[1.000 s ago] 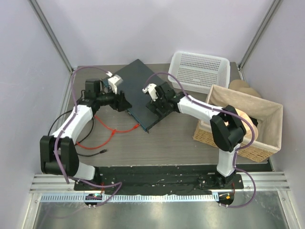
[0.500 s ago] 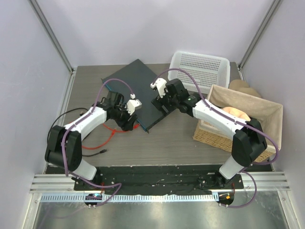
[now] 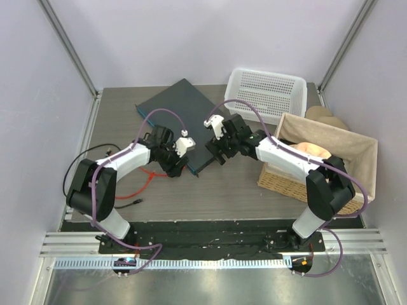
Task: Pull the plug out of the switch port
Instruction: Pull the connector from the switch port, then move the connector to the center of the board.
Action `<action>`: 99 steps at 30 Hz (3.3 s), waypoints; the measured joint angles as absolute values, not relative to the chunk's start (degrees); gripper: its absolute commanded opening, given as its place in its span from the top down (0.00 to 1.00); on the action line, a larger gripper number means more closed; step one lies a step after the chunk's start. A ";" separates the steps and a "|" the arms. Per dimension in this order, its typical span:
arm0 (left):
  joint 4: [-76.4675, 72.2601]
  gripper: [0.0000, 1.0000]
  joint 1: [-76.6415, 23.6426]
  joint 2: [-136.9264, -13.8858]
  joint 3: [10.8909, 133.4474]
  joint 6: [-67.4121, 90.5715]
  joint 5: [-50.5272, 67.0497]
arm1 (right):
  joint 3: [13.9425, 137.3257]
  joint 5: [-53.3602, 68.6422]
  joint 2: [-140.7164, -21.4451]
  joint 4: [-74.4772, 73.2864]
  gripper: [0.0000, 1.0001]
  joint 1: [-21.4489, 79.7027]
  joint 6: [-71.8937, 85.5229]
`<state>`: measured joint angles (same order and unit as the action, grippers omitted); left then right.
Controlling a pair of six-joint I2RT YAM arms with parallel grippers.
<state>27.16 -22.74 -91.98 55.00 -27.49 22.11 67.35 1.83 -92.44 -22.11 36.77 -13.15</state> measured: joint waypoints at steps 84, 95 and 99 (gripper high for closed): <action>61.84 0.46 -5.32 -90.63 66.00 -48.40 26.11 | 66.43 0.56 -96.16 -20.60 0.12 31.94 -14.00; 42.74 0.42 -5.10 -99.81 79.50 -2.28 28.42 | 69.78 0.58 -97.19 -21.06 0.12 31.88 -13.91; 38.04 0.43 -4.84 -101.75 77.52 13.17 26.96 | 71.75 0.27 -99.13 -20.84 0.12 31.86 -13.61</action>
